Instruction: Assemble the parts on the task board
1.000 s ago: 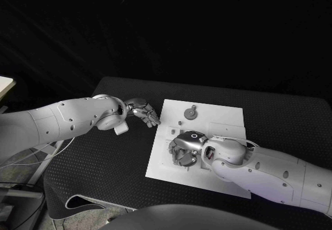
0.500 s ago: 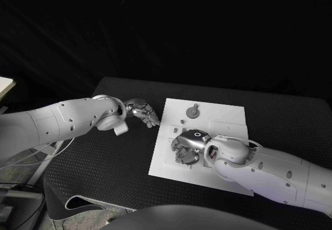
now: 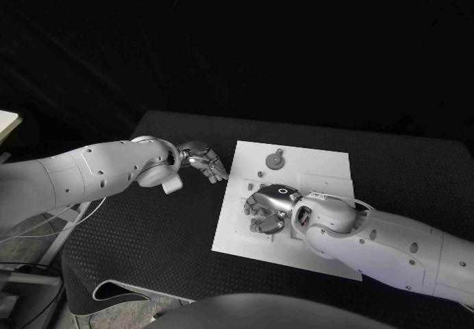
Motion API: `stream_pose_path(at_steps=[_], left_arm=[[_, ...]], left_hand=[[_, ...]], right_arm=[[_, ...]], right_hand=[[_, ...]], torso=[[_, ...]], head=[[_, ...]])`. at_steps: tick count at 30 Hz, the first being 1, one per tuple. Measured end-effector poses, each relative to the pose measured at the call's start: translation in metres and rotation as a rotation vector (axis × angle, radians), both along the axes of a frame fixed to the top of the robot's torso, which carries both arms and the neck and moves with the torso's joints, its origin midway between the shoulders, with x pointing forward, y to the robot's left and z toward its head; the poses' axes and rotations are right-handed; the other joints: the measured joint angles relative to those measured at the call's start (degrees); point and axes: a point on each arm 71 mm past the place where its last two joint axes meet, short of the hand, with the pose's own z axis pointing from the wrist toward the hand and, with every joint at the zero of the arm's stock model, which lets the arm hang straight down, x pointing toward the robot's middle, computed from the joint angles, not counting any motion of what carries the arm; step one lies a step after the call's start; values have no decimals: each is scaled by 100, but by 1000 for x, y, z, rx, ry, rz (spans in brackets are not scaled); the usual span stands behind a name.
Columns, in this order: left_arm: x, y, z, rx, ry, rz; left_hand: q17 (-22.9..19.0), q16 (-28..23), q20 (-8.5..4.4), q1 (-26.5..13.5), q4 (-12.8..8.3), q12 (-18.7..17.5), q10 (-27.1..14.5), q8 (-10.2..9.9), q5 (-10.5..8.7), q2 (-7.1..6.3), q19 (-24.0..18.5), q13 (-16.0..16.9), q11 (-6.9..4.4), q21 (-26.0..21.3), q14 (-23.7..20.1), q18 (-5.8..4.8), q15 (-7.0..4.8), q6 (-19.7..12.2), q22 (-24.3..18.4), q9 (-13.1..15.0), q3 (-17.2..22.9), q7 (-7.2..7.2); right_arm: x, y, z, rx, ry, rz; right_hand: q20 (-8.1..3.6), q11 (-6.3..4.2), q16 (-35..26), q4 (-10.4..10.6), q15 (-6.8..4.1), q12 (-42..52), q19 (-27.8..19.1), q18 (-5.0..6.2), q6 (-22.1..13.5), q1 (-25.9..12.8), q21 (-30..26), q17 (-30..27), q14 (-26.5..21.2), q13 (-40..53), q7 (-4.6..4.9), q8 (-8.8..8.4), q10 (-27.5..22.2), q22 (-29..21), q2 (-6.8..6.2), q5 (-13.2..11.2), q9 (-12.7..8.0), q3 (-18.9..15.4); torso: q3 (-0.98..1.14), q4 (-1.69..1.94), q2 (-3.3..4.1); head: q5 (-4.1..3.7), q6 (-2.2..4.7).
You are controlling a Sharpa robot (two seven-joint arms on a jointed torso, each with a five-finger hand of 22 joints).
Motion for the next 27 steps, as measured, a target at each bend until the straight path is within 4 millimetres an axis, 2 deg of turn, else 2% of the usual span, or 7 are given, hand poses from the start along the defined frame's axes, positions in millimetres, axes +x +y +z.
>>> stream_pose_path(at_steps=[6, 10, 14, 15, 21, 25, 27], left_arm=[[0, 0, 0, 0, 1, 0], [0, 0, 0, 1, 1, 1], [0, 0, 0, 1, 2, 1], [0, 0, 0, 1, 2, 0], [0, 0, 0, 2, 5, -2], [0, 0, -1, 3, 7, -2], [0, 0, -1, 3, 7, -2]], left_hand=[[5, 0, 0, 0, 0, 0, 0, 0, 0, 0, 0, 0, 0, 0, 0, -1, 0, 0, 0, -5, 0, 0], [5, 0, 0, 0, 0, 0, 0, 0, 0, 0, 0, -1, 0, 0, 0, -1, 0, 0, 0, -5, 0, 0], [5, 0, 0, 0, 0, 0, 0, 0, 0, 0, 0, -1, 0, 0, 0, -1, 0, 0, 0, -5, 0, 0], [5, 0, 0, 0, 0, 0, 0, 0, 0, 0, 0, 1, 0, 0, 0, -1, 0, 0, 1, -5, 0, 0], [10, 0, 0, 0, 0, 0, 0, 0, 0, 0, 0, 5, 0, 0, 0, -2, 0, 0, -4, -5, 0, 0], [10, 0, 0, 0, 0, 0, 0, 0, 0, 0, 0, 5, 0, 0, 0, -2, 0, 0, -4, -4, 0, 0], [9, 0, 0, 0, 0, 0, 0, 0, 0, 0, 0, 5, 0, 0, 0, -2, 0, 0, -4, -4, 0, 0]], right_arm=[[1, -1, 0, 0, 4, -5], [1, -2, -1, -4, 9, -10], [2, -4, -2, -8, 13, -16], [2, -4, -1, -7, 14, -15], [1, -4, -2, -3, 22, -15], [0, -3, -1, 4, 32, -8], [-1, -3, -1, 7, 36, -5]], right_hand=[[81, 0, -63, 0, 2, 0, -524, -180, -24, 0, -423, -271, -2, -85, 24, 0, 0, 0, 0, 0, 0, 0], [187, 0, -238, 24, 133, 0, -1406, -547, -68, 0, -933, -517, -169, -148, 27, 0, -41, -1, 0, 0, 0, -24], [211, 41, -354, 80, 209, -44, -1735, -609, -129, 0, -1085, -717, -271, -225, 27, 0, -124, 4, 0, 0, -13, -14], [213, 41, -385, 80, 209, -44, -1775, -708, -129, 0, -1103, -764, -287, -246, 27, 0, -123, 4, 0, 0, -13, -14], [233, 35, -503, 105, 288, -44, -2017, -761, -148, 23, -1163, -945, -389, -346, 46, 0, -174, -6, -22, 0, -30, -39], [258, 40, -663, 178, 392, -44, -2505, -965, -221, 45, -1303, -1114, -553, -452, 14, 0, -251, -928, -45, 0, -52, -59], [263, 43, -706, 188, 409, -44, -2588, -991, -240, 38, -1305, -1155, -611, -489, 34, 0, -313, -1100, -86, 0, -57, -68]], torso=[[-2, 1, 0], [-2, 1, 1], [-1, 1, 1], [-1, 1, 1], [0, 1, 1], [-1, 0, 1], [0, 0, 1]], head=[[-4, 6], [-7, 6], [-5, 5], [-4, 4], [-3, 3], [-3, 7], [-3, 10]])
